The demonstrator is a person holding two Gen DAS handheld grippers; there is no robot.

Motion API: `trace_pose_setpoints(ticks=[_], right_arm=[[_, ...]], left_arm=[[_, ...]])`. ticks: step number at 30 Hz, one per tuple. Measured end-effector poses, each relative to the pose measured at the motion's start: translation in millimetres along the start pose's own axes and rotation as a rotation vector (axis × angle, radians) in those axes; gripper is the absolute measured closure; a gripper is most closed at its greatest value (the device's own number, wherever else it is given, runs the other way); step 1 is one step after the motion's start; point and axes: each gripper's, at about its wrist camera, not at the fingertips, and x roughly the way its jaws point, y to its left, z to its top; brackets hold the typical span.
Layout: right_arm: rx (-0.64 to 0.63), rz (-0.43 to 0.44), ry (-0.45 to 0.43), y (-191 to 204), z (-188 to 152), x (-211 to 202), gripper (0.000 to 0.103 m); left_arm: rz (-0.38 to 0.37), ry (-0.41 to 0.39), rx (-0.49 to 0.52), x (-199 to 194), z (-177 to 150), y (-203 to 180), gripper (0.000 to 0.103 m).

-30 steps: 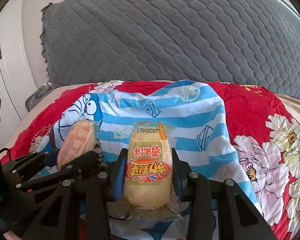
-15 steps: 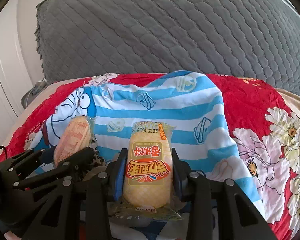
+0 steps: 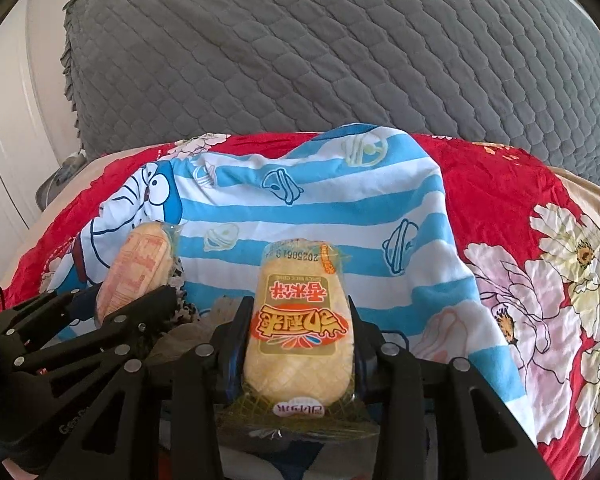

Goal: Organize objects
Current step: 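Lower both bread packages onto the striped shirt and open both grippers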

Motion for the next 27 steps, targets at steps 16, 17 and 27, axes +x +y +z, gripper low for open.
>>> trace_pose_setpoints(ticks=[16,17,27], right_arm=[[0.012,0.007,0.002,-1.7,0.7,-1.0,0.062],[0.011,0.007,0.005,-1.8,0.6,-0.8,0.062],[0.023,0.010,0.009,-5.5,0.2,-0.9,0.057]], left_arm=[[0.002,0.021,-0.003,-0.8,2.5,2.5,0.056],[0.002,0.021,-0.001,-0.9,2.5,2.6,0.055],[0.008,0.017,-0.009,-5.1,1.4,4.9,0.047]])
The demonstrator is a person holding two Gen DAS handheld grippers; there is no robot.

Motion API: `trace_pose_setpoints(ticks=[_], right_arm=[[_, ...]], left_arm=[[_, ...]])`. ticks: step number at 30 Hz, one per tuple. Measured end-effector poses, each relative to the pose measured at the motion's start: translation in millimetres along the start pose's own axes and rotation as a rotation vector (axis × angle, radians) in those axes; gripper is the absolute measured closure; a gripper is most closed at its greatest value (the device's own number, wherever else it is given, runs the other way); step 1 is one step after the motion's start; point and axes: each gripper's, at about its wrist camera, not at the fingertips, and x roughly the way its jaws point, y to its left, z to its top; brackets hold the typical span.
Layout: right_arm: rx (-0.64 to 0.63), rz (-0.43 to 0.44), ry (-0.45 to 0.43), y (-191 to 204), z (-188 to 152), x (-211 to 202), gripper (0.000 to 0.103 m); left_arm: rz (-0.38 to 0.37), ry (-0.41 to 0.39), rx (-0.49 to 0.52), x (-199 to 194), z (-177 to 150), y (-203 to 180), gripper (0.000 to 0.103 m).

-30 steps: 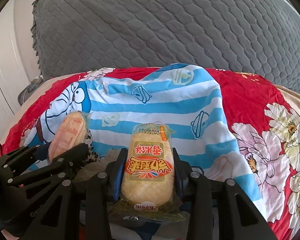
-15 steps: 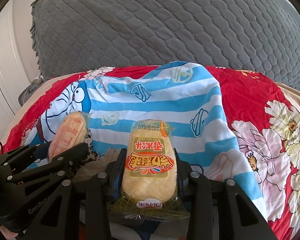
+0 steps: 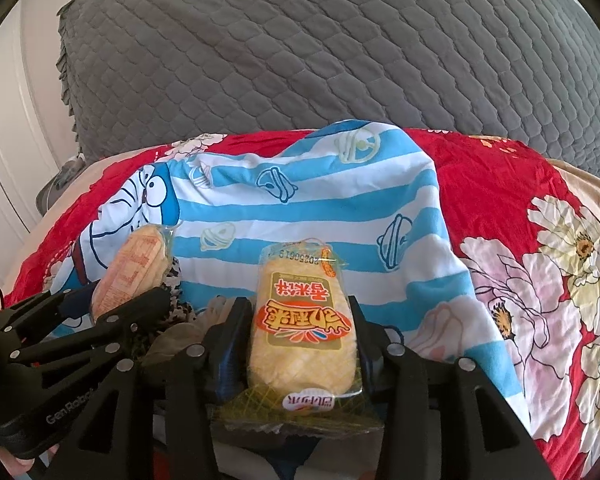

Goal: Organize objects
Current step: 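Lower both bread packages onto the striped shirt and open both grippers, then withdraw both open grippers back from the tray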

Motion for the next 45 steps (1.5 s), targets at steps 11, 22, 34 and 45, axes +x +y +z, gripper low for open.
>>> trace_pose_setpoints(ticks=[11,22,34,45], right_arm=[[0.012,0.002,-0.020,-2,1,-7,0.053],[0.017,0.010,-0.055,-3,5,-20,0.044],[0.000,-0.002,-0.091,3,9,-37,0.040],[0.003,-0.004,-0.077,2,5,-38,0.040]], left_arm=[[0.014,-0.002,-0.019,-10,1,7,0.036],[0.034,-0.004,-0.017,-24,-4,11,0.035],[0.045,0.001,-0.017,-38,-7,13,0.034],[0.067,0.008,-0.004,-50,-6,12,0.031]])
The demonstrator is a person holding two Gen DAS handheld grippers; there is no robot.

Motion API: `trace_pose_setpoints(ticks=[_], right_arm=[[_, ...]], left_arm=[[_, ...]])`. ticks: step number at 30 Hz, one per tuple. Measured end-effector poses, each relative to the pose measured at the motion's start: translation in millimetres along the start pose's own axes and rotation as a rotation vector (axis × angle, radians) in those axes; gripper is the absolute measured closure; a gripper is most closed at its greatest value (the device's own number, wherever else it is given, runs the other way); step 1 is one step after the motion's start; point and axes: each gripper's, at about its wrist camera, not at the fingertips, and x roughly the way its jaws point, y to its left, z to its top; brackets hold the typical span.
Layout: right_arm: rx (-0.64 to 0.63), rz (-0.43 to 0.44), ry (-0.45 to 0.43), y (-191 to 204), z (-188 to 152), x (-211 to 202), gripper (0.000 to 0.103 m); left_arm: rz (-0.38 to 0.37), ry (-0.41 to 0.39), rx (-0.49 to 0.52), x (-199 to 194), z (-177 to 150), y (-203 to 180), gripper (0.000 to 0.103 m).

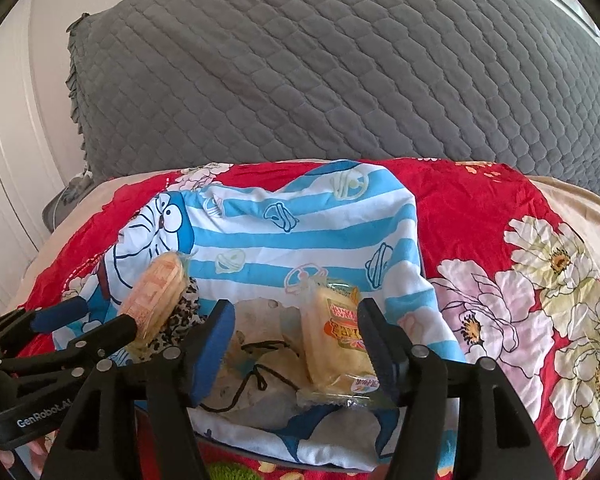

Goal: Organize objects
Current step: 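Withdraw both open grippers back from the tray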

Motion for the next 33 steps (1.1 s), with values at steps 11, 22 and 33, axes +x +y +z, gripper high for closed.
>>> trace_pose_setpoints(ticks=[11,22,33], right_arm=[[0.029,0.037,0.035,3,-6,-17,0.040],[0.013,0.016,0.062,5,4,-54,0.039],[-0.025,-0.005,0.066,15,7,-109,0.038]], left_arm=[[0.016,-0.003,0.004,-23,-5,2,0.031],[-0.012,-0.042,-0.028,-65,-5,4,0.028],[-0.038,-0.063,-0.032,-105,-9,-1,0.027]])
